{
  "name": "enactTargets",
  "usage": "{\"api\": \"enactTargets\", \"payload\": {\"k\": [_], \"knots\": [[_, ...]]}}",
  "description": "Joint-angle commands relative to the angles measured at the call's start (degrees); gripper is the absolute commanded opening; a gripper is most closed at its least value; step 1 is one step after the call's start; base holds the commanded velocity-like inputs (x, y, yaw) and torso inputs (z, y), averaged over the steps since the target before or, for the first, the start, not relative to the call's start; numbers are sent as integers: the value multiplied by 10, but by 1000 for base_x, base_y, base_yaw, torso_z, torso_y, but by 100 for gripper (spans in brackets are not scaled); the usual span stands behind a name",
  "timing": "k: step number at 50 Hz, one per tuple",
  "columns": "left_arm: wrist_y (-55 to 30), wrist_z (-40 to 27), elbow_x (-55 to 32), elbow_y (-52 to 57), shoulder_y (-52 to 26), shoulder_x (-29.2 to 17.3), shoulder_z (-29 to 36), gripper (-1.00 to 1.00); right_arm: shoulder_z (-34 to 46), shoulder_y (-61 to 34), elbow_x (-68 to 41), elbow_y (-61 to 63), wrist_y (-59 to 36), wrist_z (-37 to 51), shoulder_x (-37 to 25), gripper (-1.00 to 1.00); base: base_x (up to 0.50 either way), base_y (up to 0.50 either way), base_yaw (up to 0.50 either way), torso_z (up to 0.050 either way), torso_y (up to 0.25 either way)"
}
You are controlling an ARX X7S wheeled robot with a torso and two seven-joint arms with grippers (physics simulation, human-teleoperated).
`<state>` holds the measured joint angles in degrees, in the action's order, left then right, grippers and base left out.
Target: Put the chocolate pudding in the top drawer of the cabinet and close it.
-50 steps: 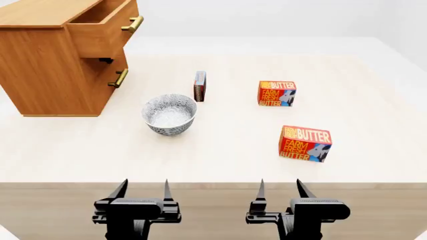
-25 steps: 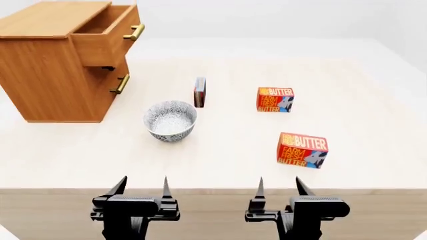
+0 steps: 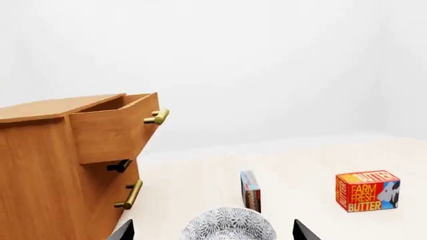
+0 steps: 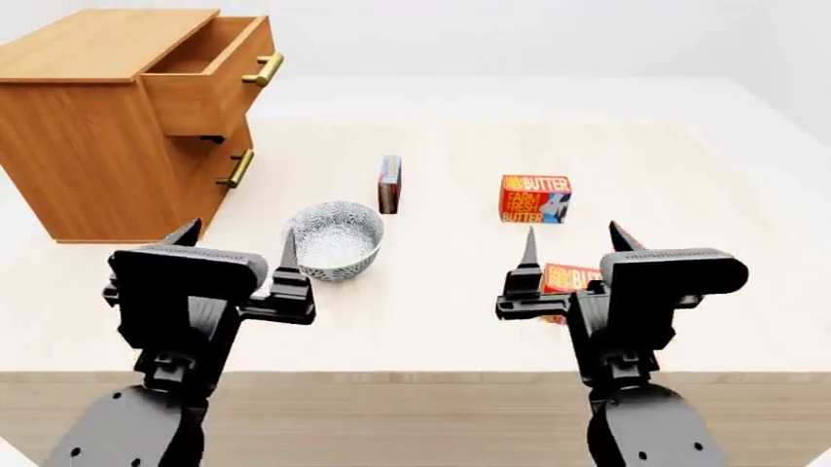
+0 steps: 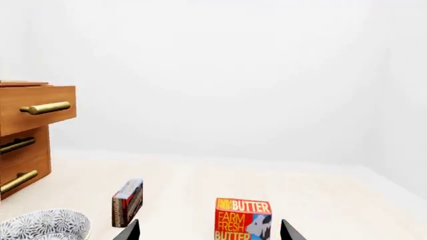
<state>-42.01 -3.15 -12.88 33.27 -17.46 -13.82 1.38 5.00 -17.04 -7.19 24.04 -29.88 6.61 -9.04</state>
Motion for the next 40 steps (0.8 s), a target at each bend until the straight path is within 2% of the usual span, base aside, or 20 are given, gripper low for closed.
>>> {"api": "enactTargets", "payload": {"k": [1,8,16,33,40], "knots": [[-182,12,-43,55,-188,-42,-15,100,-15,-174,-20,52,-167,-4,-30,100,0,0,0,50,0],[-218,22,-43,-24,-345,-48,7,100,-16,-301,-25,-1,-223,-17,-49,100,0,0,0,50,0],[-204,42,-25,-146,-501,-53,57,100,-16,-431,-26,-83,-259,-34,-73,100,0,0,0,50,0],[-178,16,-10,-90,-437,-63,57,100,2,-587,-20,-241,-258,-65,-98,100,0,0,0,49,0],[-181,11,-7,-88,-434,-66,59,100,13,-620,-14,-287,-245,-70,-101,100,0,0,0,4,0]]}}
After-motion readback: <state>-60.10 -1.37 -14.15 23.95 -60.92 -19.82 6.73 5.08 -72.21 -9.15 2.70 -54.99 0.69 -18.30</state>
